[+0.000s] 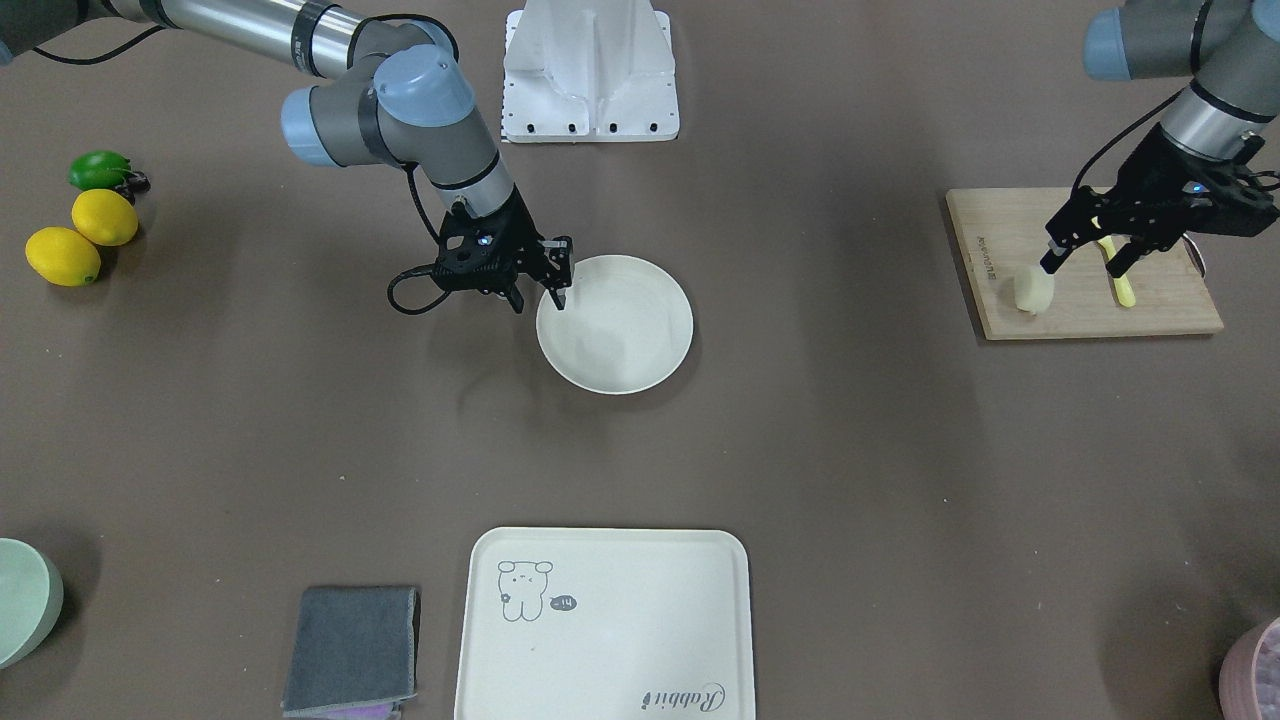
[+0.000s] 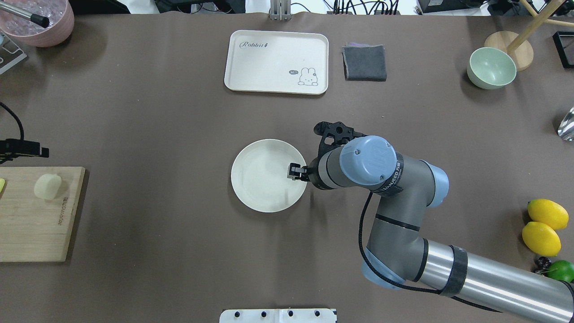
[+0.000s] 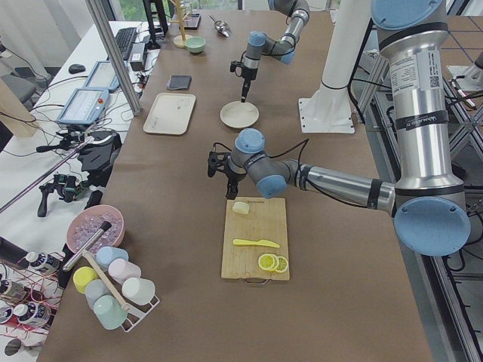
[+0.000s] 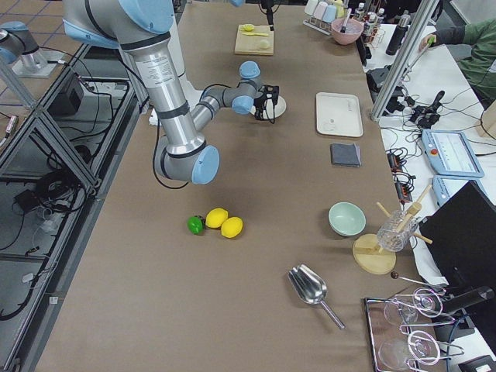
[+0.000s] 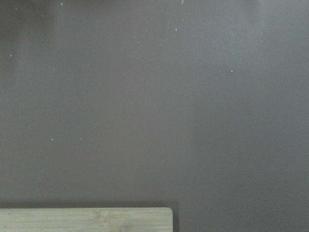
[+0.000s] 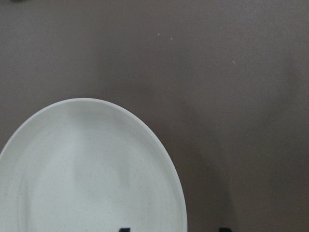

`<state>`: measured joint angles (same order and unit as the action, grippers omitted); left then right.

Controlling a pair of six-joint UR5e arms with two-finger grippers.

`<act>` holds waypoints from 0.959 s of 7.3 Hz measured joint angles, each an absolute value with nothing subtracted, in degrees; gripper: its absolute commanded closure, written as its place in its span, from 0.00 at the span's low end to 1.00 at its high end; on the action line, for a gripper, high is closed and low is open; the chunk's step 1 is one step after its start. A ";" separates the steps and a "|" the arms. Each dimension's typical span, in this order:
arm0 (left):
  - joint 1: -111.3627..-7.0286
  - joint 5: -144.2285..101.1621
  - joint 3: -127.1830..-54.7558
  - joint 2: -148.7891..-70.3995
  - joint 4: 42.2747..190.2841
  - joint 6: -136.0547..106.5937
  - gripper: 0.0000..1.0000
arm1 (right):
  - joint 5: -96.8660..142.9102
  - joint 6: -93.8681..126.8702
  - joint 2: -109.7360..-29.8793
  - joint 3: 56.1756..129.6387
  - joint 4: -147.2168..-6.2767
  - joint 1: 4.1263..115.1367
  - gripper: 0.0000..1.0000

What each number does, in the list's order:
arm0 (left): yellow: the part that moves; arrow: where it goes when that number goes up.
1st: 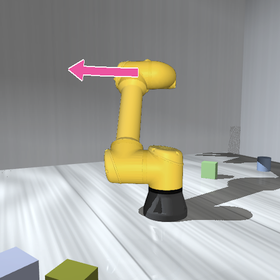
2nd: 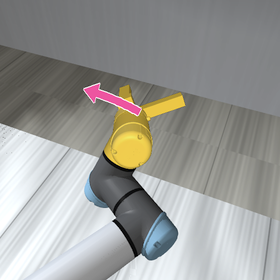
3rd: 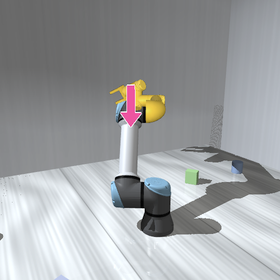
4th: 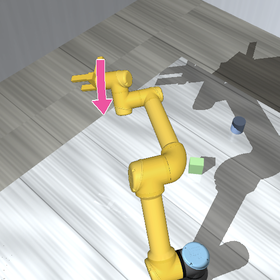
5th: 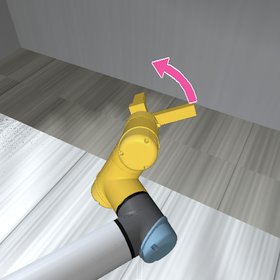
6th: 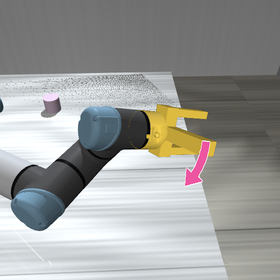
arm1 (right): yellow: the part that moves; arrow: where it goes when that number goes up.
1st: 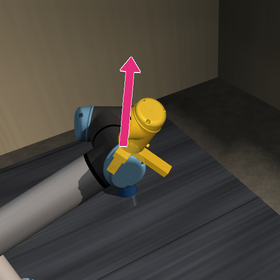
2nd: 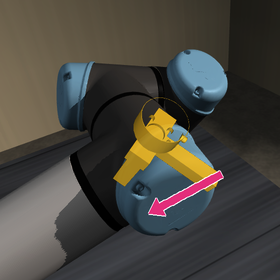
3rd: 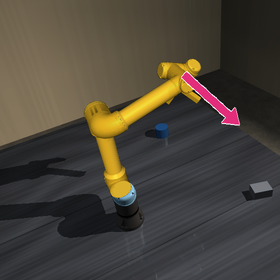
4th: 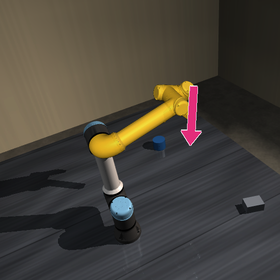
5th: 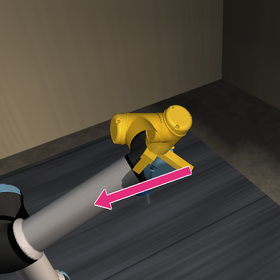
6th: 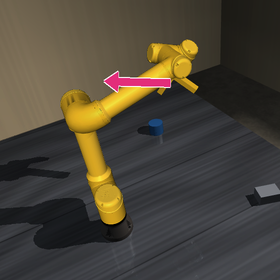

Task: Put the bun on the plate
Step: 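Open the right gripper off the plate while the left gripper reaches the bun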

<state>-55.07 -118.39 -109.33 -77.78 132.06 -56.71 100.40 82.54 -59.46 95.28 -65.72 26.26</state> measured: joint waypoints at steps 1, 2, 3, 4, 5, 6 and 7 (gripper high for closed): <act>-52.99 -116.57 -109.95 -76.57 132.09 -56.18 0.02 | 101.53 82.42 -59.51 95.85 -65.99 27.64 0.00; -51.47 -115.19 -109.99 -75.66 132.07 -54.42 0.03 | 104.33 82.22 -59.75 96.51 -66.25 29.87 0.00; -50.16 -113.90 -109.54 -75.14 132.04 -52.45 0.03 | 108.08 81.98 -60.52 97.51 -66.40 32.62 0.00; -49.21 -112.77 -108.48 -75.06 132.04 -50.55 0.03 | 111.24 81.64 -61.78 98.70 -66.44 35.06 0.00; -48.75 -111.96 -107.14 -75.19 132.22 -49.12 0.03 | 113.17 81.24 -62.98 99.84 -66.47 36.66 0.00; -48.52 -111.63 -105.78 -75.48 132.92 -48.51 0.04 | 113.99 80.98 -63.69 100.50 -66.51 37.39 0.00; -48.29 -111.51 -104.18 -76.21 134.01 -48.28 0.09 | 114.24 80.85 -64.05 100.78 -66.50 37.72 0.00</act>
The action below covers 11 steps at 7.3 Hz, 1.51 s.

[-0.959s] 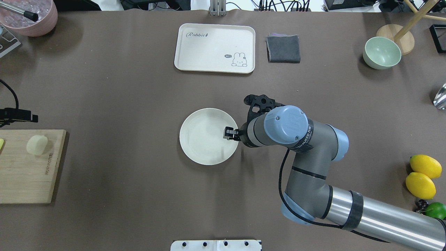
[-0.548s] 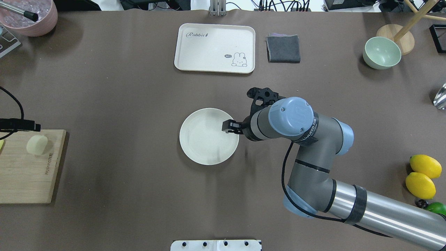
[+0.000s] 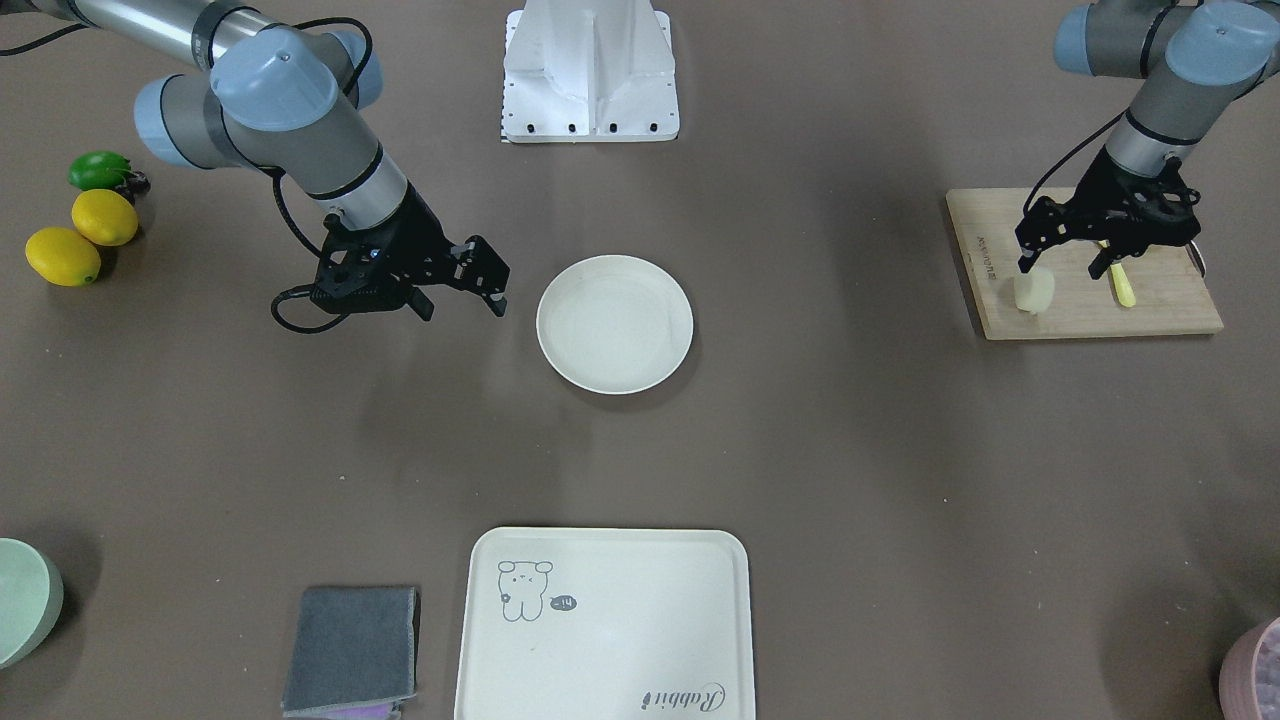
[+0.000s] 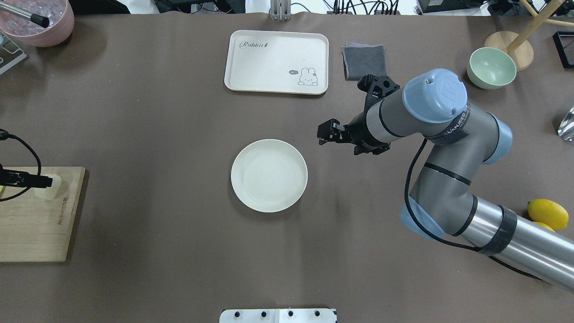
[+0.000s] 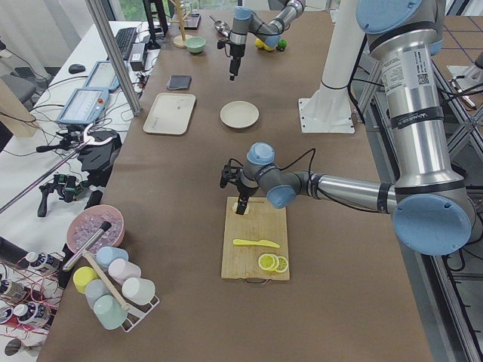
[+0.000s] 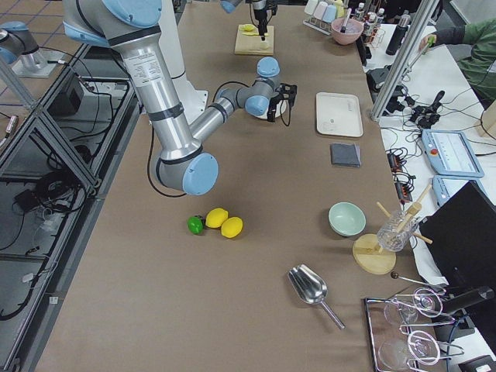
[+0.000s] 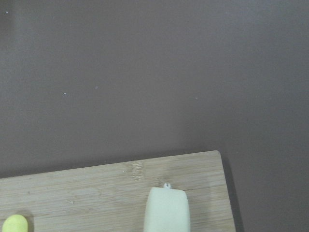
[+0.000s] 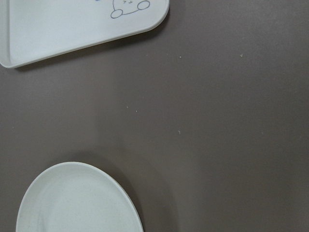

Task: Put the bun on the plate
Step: 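Open the right gripper off the plate while the left gripper reaches the bun, then withdraw the right arm while the left gripper grasps the white bun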

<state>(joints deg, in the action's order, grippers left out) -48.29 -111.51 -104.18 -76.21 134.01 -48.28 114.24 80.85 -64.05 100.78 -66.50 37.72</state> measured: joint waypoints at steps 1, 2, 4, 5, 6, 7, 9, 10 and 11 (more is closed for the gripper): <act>-48.09 -111.47 -102.74 -77.18 134.67 -48.20 0.14 | 114.35 80.82 -64.30 100.91 -66.47 38.05 0.00; -47.79 -111.45 -101.80 -77.82 134.99 -48.17 0.23 | 114.49 80.82 -64.45 101.08 -66.47 38.45 0.00; -47.09 -111.45 -101.18 -78.10 135.94 -48.17 0.25 | 114.74 80.78 -65.10 101.82 -66.52 39.23 0.00; -46.91 -111.44 -101.12 -78.02 136.24 -48.17 0.27 | 115.37 80.66 -65.77 102.31 -66.53 39.85 0.00; -46.79 -111.45 -101.11 -77.91 136.35 -48.16 0.30 | 116.84 79.55 -66.74 102.71 -66.53 41.14 0.00; -46.63 -111.45 -101.13 -77.87 136.39 -48.16 0.30 | 118.49 76.43 -68.29 103.06 -66.90 42.96 0.00; -46.34 -111.50 -101.14 -77.70 136.71 -48.16 0.34 | 120.86 64.77 -71.04 103.38 -72.08 47.36 0.00; -46.28 -111.52 -101.11 -77.53 137.14 -48.16 0.38 | 122.19 58.93 -71.93 103.41 -75.46 49.77 0.00; -46.25 -111.53 -100.97 -77.41 137.35 -48.16 0.46 | 123.82 53.52 -73.43 103.43 -77.53 52.17 0.00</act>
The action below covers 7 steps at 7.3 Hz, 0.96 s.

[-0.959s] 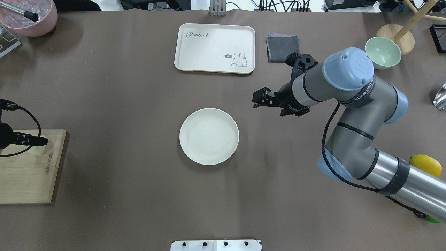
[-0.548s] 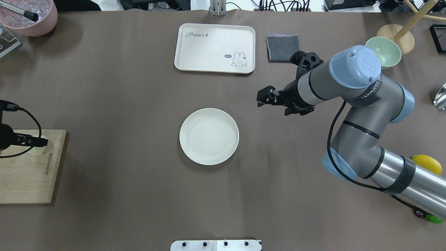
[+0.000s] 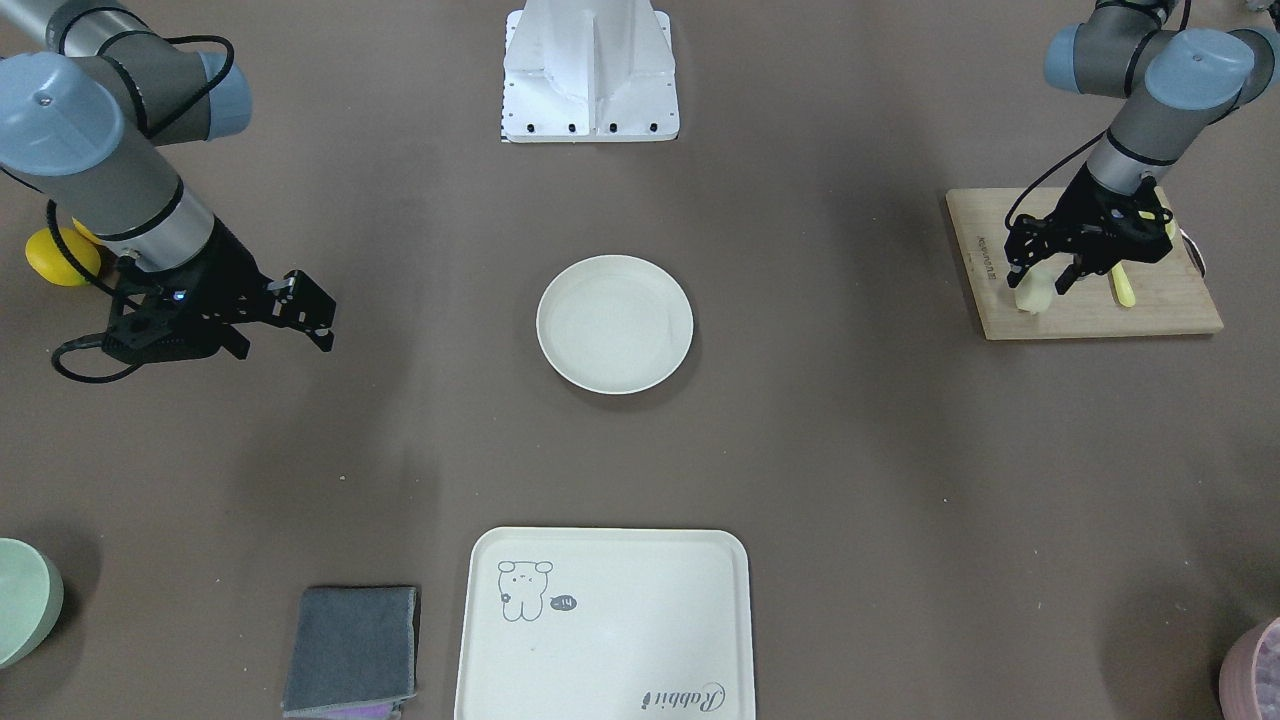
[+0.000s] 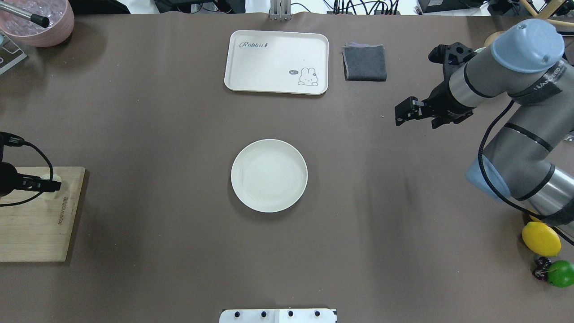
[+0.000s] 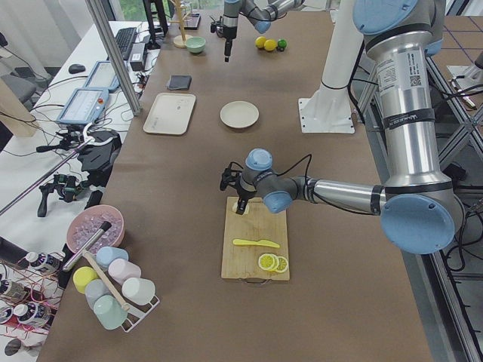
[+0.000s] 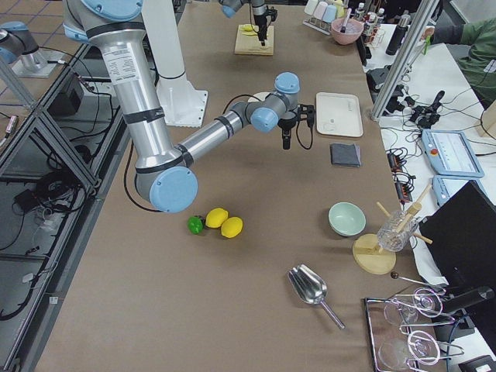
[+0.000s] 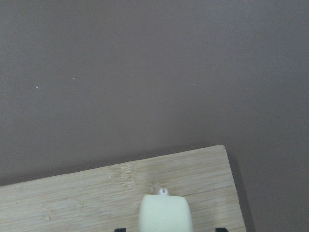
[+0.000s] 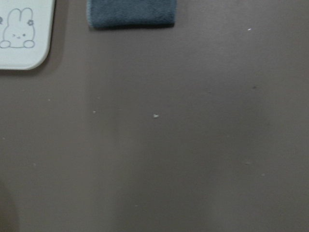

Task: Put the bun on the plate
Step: 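Withdraw the right arm while the left gripper grasps the white bun, then lift the bun with the left gripper and carry it over the plate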

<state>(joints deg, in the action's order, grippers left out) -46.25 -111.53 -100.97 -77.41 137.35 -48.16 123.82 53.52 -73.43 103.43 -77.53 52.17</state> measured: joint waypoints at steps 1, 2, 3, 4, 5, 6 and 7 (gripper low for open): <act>-46.25 -111.53 -100.75 -77.38 137.42 -48.16 0.55 | 125.88 49.12 -75.43 103.56 -78.29 54.64 0.00; -46.25 -111.53 -100.57 -77.36 137.47 -48.16 0.61 | 128.36 45.39 -77.45 103.78 -78.54 57.40 0.00; -46.25 -111.53 -100.51 -77.35 137.51 -48.16 0.65 | 130.44 41.74 -79.24 103.95 -78.69 59.84 0.00; -46.25 -111.53 -100.48 -77.35 137.53 -48.16 0.66 | 131.94 37.63 -81.30 103.98 -78.80 62.18 0.00; -46.25 -111.55 -100.51 -77.34 137.57 -48.16 0.66 | 133.33 33.50 -83.37 103.91 -78.87 64.73 0.00; -46.43 -111.71 -100.67 -77.32 137.60 -48.18 0.66 | 135.15 29.31 -85.33 103.75 -78.96 67.83 0.00; -46.79 -112.10 -101.27 -77.23 137.58 -48.22 0.66 | 136.83 24.92 -87.04 103.56 -79.67 71.11 0.00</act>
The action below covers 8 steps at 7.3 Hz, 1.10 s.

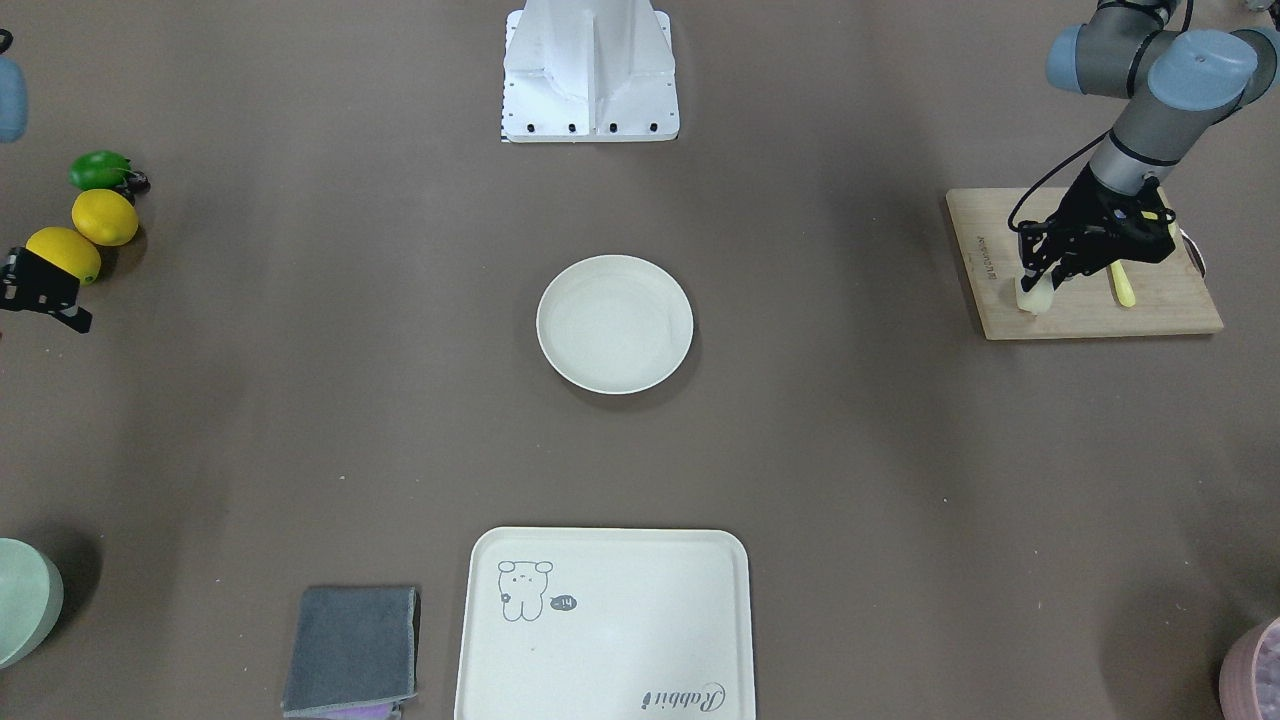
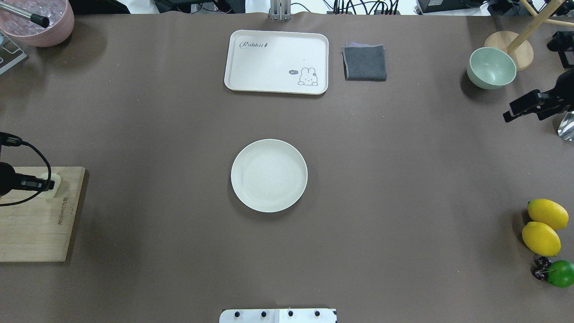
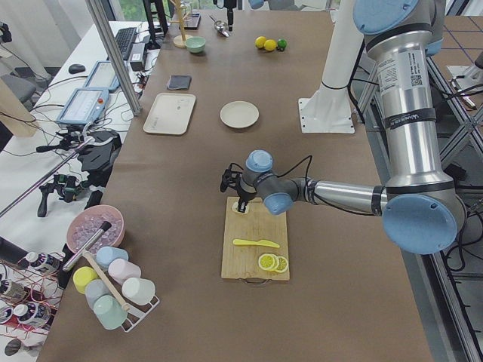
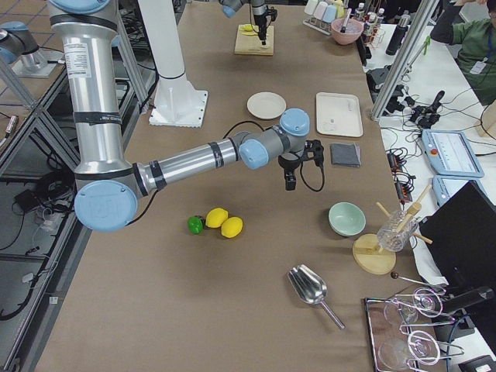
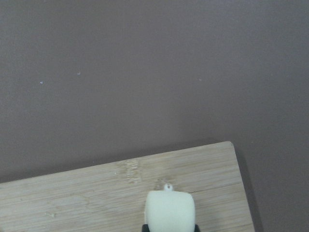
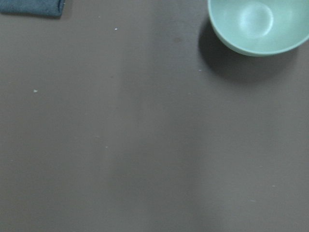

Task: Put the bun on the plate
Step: 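Lift the bun with the left gripper and carry it over the plate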

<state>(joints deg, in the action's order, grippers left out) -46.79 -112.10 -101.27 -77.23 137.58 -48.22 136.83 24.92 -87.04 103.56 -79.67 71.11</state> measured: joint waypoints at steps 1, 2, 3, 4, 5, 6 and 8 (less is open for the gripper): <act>-47.22 -113.12 -102.25 -77.21 137.40 -48.24 0.66 | 137.61 19.21 -88.59 103.46 -81.87 74.52 0.00; -48.39 -114.95 -103.01 -77.42 137.10 -48.25 0.66 | 137.65 12.13 -89.92 103.41 -85.48 77.99 0.00; -50.39 -116.74 -103.40 -77.87 136.65 -48.25 0.66 | 137.09 5.40 -91.06 103.36 -89.29 81.14 0.00; -52.23 -118.12 -104.20 -79.09 134.45 -48.25 0.66 | 136.12 0.41 -92.35 103.20 -91.84 83.70 0.00; -53.45 -118.72 -105.98 -82.15 129.01 -48.27 0.66 | 135.25 -2.58 -93.59 102.74 -92.88 85.63 0.00; -54.11 -118.80 -108.27 -87.21 121.04 -48.51 0.66 | 134.68 -4.41 -94.59 101.90 -93.13 87.27 0.00; -53.22 -117.13 -110.70 -102.49 102.35 -50.91 0.66 | 134.29 -5.56 -96.11 100.71 -92.95 89.09 0.00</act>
